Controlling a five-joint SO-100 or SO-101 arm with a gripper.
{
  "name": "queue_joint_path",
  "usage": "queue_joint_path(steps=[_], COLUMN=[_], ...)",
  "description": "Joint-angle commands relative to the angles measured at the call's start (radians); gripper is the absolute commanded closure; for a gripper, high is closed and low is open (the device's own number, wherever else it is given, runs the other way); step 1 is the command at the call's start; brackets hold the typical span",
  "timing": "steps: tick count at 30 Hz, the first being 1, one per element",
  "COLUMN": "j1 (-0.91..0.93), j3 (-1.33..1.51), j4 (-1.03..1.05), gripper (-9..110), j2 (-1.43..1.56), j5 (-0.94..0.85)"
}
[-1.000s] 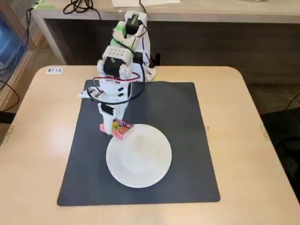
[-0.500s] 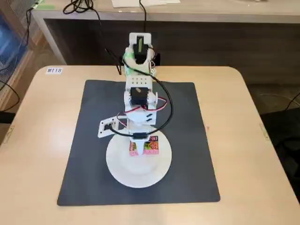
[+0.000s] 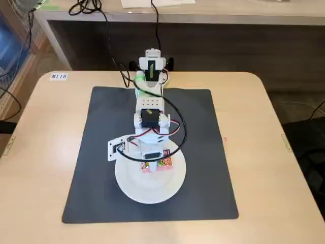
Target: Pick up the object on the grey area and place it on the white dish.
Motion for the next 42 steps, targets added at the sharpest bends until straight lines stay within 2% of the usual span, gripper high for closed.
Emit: queue_joint_path(steps=[1, 7, 15, 17, 19, 23, 37, 42], j1=[0.008, 0.011, 0.018, 0.018, 0.018, 0.018, 0.023, 0.02], j3=[-0.051, -0.04, 0.008, 0.017, 0.018, 0.017, 0.02, 0.186], j4=[0.006, 0.008, 0.009, 0.009, 0.009, 0.008, 0.002, -0.005], gripper=[80, 65, 60, 62, 70, 100, 101, 101], j2=[0.015, 0.052, 0.178, 0.259, 0.354, 0.591, 1.331, 1.631], j5=[0.002, 0.003, 0.018, 0.02, 0.028, 0.092, 0.005, 0.018])
